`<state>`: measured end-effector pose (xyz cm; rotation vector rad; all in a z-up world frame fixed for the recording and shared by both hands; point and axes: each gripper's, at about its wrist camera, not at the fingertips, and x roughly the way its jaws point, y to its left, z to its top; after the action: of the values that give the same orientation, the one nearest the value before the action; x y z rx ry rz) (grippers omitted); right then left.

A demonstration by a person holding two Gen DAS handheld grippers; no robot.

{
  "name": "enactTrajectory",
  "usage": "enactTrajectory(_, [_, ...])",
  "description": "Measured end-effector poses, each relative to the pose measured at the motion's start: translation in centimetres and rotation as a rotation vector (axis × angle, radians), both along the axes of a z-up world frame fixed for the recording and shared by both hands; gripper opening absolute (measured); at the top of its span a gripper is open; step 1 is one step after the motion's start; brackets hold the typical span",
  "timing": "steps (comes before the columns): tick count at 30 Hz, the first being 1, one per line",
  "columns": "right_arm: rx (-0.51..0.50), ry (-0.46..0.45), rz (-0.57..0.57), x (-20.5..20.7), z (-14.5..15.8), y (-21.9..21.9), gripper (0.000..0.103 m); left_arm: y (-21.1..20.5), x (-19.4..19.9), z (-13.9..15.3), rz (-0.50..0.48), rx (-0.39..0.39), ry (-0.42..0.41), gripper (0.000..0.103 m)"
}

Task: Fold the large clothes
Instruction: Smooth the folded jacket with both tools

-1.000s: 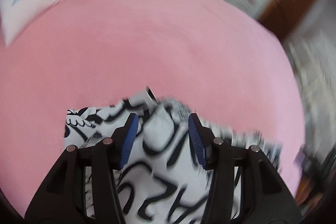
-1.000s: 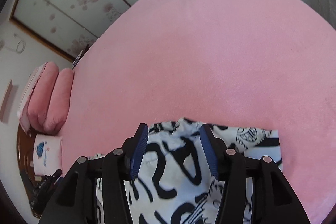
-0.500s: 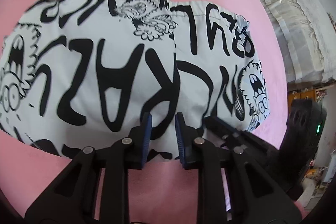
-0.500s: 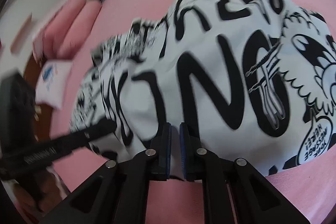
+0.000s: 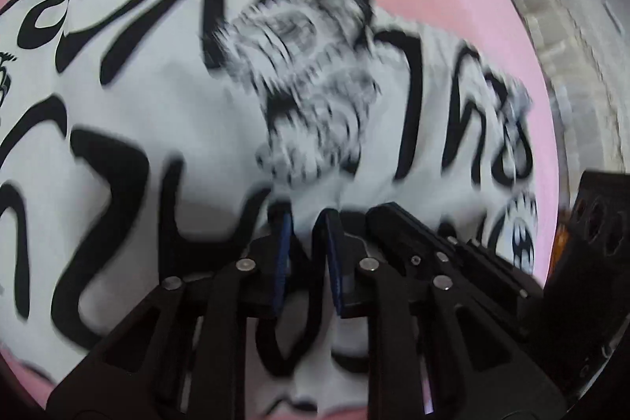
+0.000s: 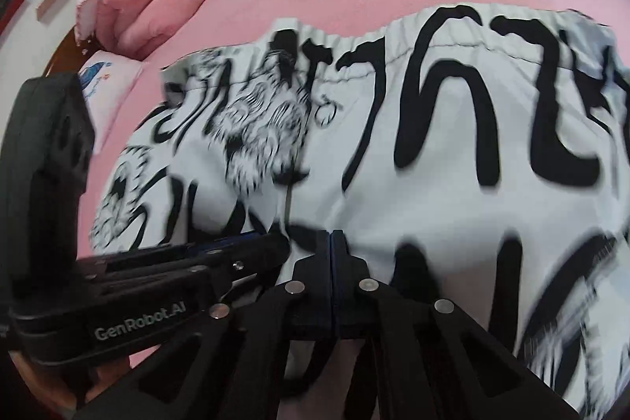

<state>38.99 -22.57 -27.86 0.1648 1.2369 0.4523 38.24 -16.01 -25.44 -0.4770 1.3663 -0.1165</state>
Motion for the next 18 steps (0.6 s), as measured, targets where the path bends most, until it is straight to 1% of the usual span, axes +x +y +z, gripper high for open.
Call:
enactTrajectory(2, [0.001,-0.012,-0.026,1.9,-0.3,0.5,0.001,0.4,1.1,-0.5,0.036,-0.013,-0.030,0.014])
enactTrajectory(4, [-0.011,-0.044,-0.057,3.7,-0.3,1.0,0.001,0.9,2.5,-0.4,0.073,0.024,-0.065,0.005])
enactTrajectory(6, [-0.021,-0.074,-0.096,4.8,0.0,-0.3,0.001,1.8,3.8,-0.1,0.109,0.069,-0.098,0.001])
enactTrajectory(7, [0.007,-0.057,-0.112,5.2,-0.1,-1.2,0.000,2.1,4.3,-0.3,0.112,0.077,-0.102,0.001])
enactTrajectory(9, [0.088,-0.006,-0.136,6.0,-0.6,-3.3,0.000,2.7,4.9,-1.0,0.109,0.056,-0.081,0.001])
enactTrajectory(11, [0.117,-0.004,-0.107,5.8,-0.6,-4.5,0.000,3.9,4.7,-1.1,0.120,0.040,-0.097,0.001])
enactTrajectory(12, [0.103,-0.016,-0.085,5.5,-0.5,-4.8,0.000,4.6,4.5,-1.0,0.128,0.048,-0.106,0.001])
enactTrajectory(13, [0.060,-0.034,-0.064,5.1,-0.2,-5.1,0.000,5.6,4.2,-0.8,0.144,0.068,-0.115,0.001])
enactTrajectory(14, [0.046,-0.041,-0.058,5.0,-0.1,-5.4,0.000,6.6,4.0,-0.8,0.170,0.091,-0.118,0.001])
enactTrajectory(16, [0.050,-0.039,-0.072,4.4,0.2,-6.9,0.000,9.1,3.6,-1.1,0.223,0.118,-0.110,0.001])
enactTrajectory(17, [0.016,-0.053,-0.097,4.3,0.3,-7.7,0.000,10.6,3.5,-1.4,0.248,0.120,-0.105,0.001])
enactTrajectory(18, [0.015,-0.053,-0.113,3.8,0.7,-8.9,0.000,11.9,3.3,-1.5,0.270,0.122,-0.106,0.001])
